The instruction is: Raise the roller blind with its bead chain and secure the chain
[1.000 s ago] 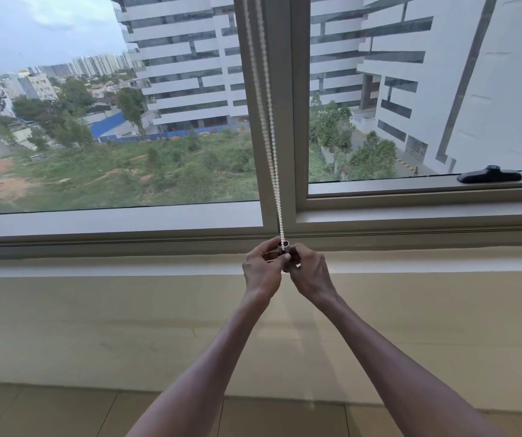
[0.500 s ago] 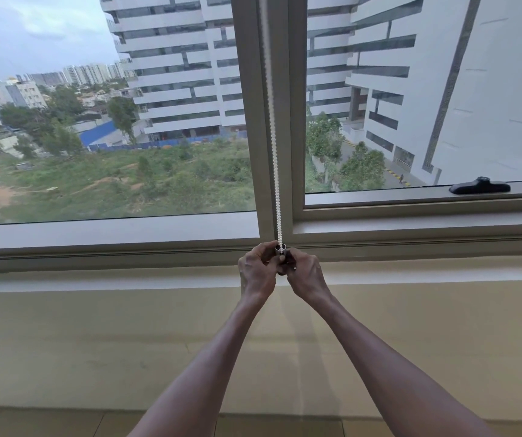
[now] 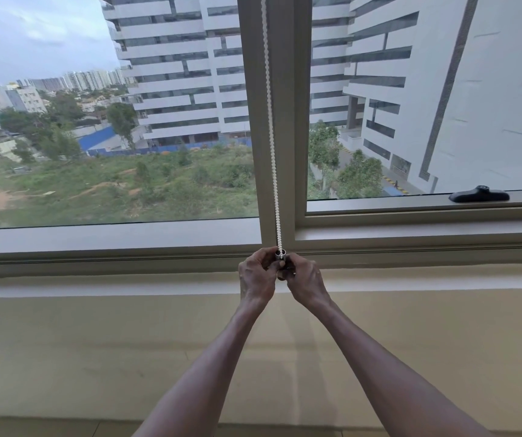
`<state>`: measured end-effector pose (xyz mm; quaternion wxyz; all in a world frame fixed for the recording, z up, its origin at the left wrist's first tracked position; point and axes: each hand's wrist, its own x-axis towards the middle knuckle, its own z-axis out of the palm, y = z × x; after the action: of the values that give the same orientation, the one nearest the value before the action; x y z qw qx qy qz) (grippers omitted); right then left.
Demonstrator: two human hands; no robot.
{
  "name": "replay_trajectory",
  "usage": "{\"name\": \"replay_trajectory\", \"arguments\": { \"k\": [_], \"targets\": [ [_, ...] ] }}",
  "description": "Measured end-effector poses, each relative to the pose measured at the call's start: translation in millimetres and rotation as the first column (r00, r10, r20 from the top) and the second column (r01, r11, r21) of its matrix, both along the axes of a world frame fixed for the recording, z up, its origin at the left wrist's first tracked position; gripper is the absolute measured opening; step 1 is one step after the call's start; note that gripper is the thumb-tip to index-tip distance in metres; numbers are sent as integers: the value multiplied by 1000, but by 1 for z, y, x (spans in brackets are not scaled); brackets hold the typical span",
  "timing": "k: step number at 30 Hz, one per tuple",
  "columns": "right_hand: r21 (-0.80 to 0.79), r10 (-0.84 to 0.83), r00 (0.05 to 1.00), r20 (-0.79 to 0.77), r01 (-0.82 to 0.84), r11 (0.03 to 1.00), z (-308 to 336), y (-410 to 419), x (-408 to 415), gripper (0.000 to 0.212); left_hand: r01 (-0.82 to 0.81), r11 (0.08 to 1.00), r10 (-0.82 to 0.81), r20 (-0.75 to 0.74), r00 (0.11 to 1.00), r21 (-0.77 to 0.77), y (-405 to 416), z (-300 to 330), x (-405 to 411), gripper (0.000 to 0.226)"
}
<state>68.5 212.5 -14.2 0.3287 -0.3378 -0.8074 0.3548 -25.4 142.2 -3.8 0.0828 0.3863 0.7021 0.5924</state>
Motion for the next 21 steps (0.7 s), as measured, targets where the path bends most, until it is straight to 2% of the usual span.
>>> {"name": "replay_trajectory", "arguments": {
  "k": [9,14,16,19,21],
  "targets": [
    [-7,15,1000,7,-15,1000,3,-1,2,24,21,1000,-21,24,999,14,-1,0,1,29],
    [-43,64,997,48,-62,997,6,1,10,28,54,999,-54,-17,998,-5,-7,-1,-3,34],
    [-16,73,989,127,-71,997,5,3,18,42,92,994,-97,-101,990,-59,-14,1,-11,45],
    [112,25,977,213,-50,993,-2,8,28,52,149,978,-178,-212,961,-145,-30,3,-25,75],
    [204,-34,974,225,-13,979,-5,8,33,54,104,981,-150,-297,943,-165,-38,4,-34,76]
  ]
}}
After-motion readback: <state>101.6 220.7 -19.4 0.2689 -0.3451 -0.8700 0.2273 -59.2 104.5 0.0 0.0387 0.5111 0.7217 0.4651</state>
